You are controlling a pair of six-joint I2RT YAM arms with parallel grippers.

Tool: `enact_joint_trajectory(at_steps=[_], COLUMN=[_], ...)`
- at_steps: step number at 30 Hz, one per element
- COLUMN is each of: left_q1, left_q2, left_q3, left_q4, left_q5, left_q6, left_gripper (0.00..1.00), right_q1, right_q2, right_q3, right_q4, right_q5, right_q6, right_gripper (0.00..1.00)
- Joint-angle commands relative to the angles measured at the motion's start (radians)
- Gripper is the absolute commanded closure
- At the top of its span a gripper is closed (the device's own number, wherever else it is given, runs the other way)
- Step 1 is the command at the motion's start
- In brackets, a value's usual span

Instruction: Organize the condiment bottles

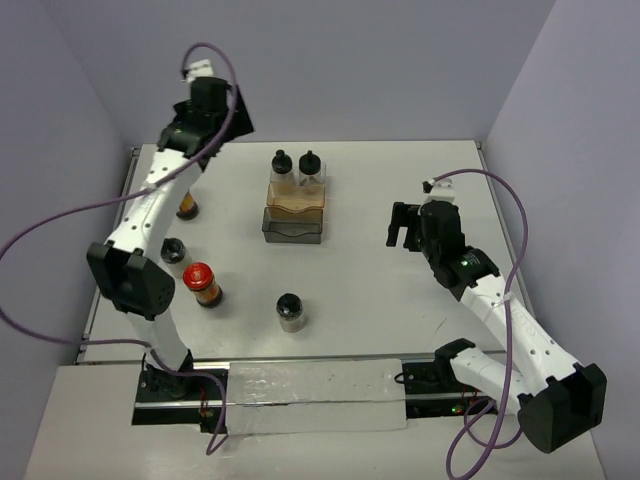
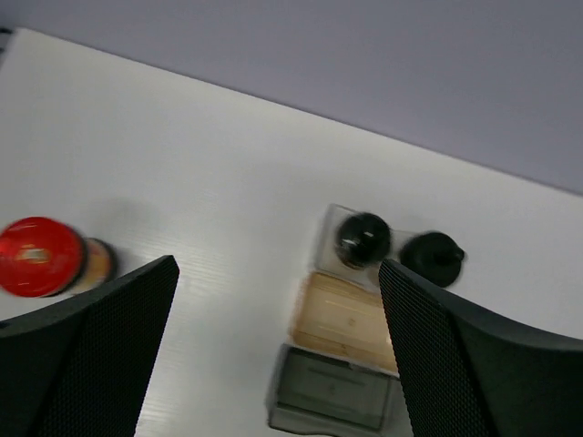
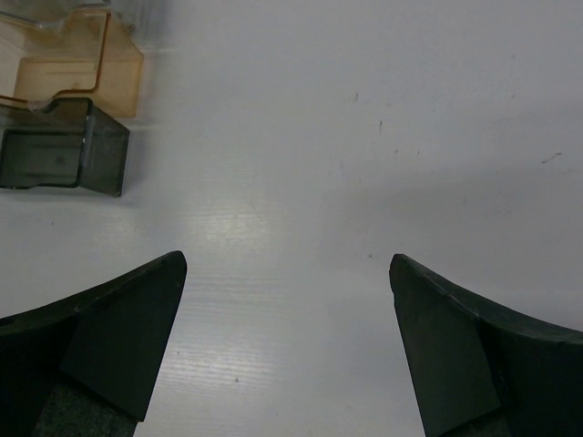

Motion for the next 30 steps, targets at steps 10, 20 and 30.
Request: enact_joint_trajectory(at_steps=[10, 20, 30], left_q1=[0.352, 0.382, 0.383], left_q2=[-0.087, -0.032, 0.042], left_q3=[-0.284, -0.334, -0.314], left_q4=[-0.111, -0.057, -0.03], left_q5=[-0.107, -0.013, 0.067], left_q6=[-0.123, -0.147, -0.163], left_gripper=[0.01, 0.0, 0.01], right_q1=[0.008, 0.007, 0.008], right_q2=[0.042, 0.068, 0.054], right_q3=[-0.046, -0.036, -0.038], right_q4=[0.1, 0.105, 0.093], right_q5=[-0.031, -0.047, -0.036], right_q6=[-0.001, -0.001, -0.001], right_gripper=[0.0, 0.0, 0.0])
